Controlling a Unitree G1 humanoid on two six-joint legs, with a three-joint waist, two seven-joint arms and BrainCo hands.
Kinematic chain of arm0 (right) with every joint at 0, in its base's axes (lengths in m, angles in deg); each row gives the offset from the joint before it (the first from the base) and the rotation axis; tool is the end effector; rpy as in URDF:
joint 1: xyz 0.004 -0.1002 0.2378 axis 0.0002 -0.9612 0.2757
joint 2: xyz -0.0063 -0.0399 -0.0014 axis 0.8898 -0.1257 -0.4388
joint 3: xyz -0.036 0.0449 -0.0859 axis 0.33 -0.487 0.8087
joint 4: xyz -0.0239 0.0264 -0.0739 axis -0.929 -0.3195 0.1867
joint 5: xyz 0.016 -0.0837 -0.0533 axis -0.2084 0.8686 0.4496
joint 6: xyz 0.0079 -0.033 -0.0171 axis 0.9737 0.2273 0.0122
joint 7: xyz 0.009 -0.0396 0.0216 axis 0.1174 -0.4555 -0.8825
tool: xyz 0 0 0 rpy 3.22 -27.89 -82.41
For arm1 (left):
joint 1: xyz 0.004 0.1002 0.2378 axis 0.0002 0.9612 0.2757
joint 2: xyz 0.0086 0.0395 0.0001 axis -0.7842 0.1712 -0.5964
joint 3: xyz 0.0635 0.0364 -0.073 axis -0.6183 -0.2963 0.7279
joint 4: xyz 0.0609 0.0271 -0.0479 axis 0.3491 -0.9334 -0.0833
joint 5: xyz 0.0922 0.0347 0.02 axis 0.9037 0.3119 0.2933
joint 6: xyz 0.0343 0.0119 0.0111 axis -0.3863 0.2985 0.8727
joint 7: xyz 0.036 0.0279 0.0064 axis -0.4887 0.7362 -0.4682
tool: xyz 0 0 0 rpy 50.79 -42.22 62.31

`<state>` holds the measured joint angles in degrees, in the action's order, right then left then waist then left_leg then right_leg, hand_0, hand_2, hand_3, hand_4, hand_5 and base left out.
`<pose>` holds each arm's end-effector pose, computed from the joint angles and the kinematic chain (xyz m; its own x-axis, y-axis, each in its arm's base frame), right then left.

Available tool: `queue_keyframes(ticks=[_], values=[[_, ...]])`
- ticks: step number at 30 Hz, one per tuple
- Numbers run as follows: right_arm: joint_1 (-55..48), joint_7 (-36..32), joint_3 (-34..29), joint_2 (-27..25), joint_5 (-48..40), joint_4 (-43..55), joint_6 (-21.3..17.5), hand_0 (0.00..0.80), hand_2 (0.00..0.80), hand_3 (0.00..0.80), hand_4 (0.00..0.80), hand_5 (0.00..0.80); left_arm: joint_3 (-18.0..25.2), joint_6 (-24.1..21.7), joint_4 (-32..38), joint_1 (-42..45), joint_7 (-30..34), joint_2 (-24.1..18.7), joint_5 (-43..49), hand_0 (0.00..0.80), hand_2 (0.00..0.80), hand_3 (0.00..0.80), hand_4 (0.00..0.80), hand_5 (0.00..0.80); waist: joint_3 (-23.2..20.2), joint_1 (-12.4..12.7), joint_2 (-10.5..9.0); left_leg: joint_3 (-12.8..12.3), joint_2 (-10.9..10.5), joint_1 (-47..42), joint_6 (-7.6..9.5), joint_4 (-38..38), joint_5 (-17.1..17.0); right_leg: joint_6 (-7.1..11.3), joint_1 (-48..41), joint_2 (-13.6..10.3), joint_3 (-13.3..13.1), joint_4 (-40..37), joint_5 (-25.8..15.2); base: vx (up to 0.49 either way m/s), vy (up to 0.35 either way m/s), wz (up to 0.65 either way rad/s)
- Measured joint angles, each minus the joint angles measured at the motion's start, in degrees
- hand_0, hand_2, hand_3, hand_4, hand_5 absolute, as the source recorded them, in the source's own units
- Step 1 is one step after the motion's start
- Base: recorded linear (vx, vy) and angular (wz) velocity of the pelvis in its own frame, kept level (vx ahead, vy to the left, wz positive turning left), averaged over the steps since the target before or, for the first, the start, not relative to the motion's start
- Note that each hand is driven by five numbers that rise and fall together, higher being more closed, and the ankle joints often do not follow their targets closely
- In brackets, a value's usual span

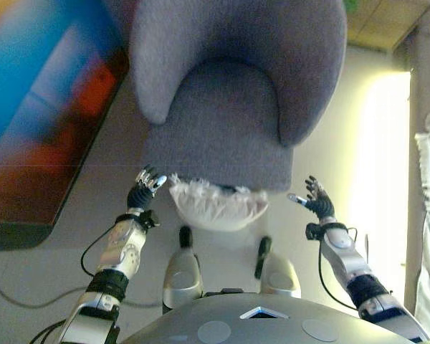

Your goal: Pick up the cushion and take it to the sofa

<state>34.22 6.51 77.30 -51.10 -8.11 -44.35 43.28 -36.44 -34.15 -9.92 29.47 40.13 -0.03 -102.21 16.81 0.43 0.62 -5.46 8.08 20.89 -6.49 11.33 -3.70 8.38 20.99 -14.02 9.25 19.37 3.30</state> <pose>0.1967 -0.2185 -0.0295 0.9260 -0.1568 -0.3435 0.0925 0.9762 -0.1961 0.2097 0.2143 -0.0193 0.9576 0.0597 -0.2818 -0.1275 0.9651 -0.2289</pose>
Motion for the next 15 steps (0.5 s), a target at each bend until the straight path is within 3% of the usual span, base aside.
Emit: queue_keyframes(ticks=[5,15], values=[[11.52,2.04,0.06,-0.19,-2.58,-2.64,-0.22,0.000,0.000,0.000,0.000,0.000,-1.29,-1.78,-1.82,-8.79,-2.84,0.14,0.06,0.000,0.000,0.000,0.000,0.000,6.72,-1.27,0.18,0.78,-0.18,11.97,0.40,10.77,2.29,-0.88,12.91,-1.15,-3.02,11.24,2.35,-0.210,0.043,-0.03],[23.48,2.12,3.33,-2.90,-2.51,-2.20,1.96,0.000,0.000,0.000,0.000,0.000,-2.61,-1.92,-4.33,-21.43,-6.61,-0.13,-0.02,0.000,0.000,0.000,0.000,0.000,10.38,-2.88,0.98,2.57,2.51,31.85,0.51,34.62,10.75,-1.63,32.62,-1.30,-7.53,32.42,8.74,-0.085,0.030,-0.08]])
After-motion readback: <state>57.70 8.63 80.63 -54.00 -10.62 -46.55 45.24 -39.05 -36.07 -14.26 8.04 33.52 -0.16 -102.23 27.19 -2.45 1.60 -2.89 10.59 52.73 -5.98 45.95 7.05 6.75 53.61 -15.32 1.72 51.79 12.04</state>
